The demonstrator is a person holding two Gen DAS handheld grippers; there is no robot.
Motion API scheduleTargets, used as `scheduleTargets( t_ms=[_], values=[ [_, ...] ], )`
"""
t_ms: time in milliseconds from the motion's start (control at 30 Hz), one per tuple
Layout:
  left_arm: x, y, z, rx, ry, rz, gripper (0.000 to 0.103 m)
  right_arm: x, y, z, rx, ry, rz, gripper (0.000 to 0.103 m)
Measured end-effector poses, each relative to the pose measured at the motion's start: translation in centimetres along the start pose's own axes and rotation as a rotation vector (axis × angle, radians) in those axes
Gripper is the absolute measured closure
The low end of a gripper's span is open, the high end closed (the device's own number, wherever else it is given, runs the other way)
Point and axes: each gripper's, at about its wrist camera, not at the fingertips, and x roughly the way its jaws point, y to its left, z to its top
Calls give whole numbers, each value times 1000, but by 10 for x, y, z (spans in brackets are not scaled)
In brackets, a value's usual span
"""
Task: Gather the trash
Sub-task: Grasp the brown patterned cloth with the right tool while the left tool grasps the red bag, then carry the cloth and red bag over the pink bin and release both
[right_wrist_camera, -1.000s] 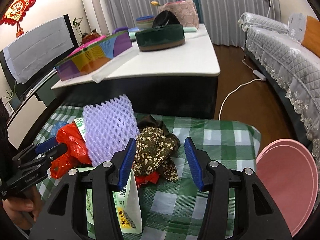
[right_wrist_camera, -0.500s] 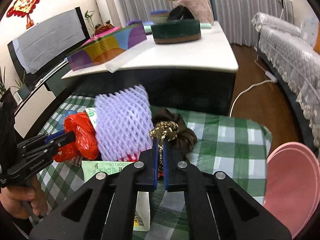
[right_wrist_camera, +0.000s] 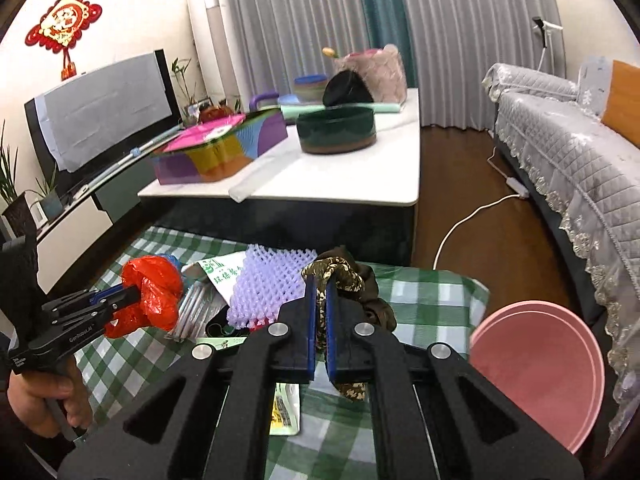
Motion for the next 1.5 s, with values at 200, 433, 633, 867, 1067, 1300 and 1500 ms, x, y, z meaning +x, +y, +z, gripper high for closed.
scheduleTargets(
  t_ms=[200, 433, 633, 867, 1067, 1300, 1500],
  values=[
    [-19, -5, -1, 3, -29, -4, 88, -32, 1, 0, -21, -46, -24, 99],
    [-33, -15, -1, 7, -56, -13, 88, -61, -2, 1, -38, -90, -73, 99],
    [-36, -21, -3, 13, -63, -19, 88, -72, -12, 0, -25, -96, -108, 99],
    [-35, -28, -4, 20, -64, -25, 88, -80, -22, -3, -14, -101, -130, 99],
    [-33, -39, -5, 35, -66, -39, 88, -90, -30, -3, -9, -112, -159, 99],
    [-32, -55, -2, 52, -70, -67, 88, -106, -51, -1, 15, -133, -205, 99],
    [-29, -74, 3, 59, -62, -112, 88, -122, -77, 1, 54, -152, -257, 99]
  ],
)
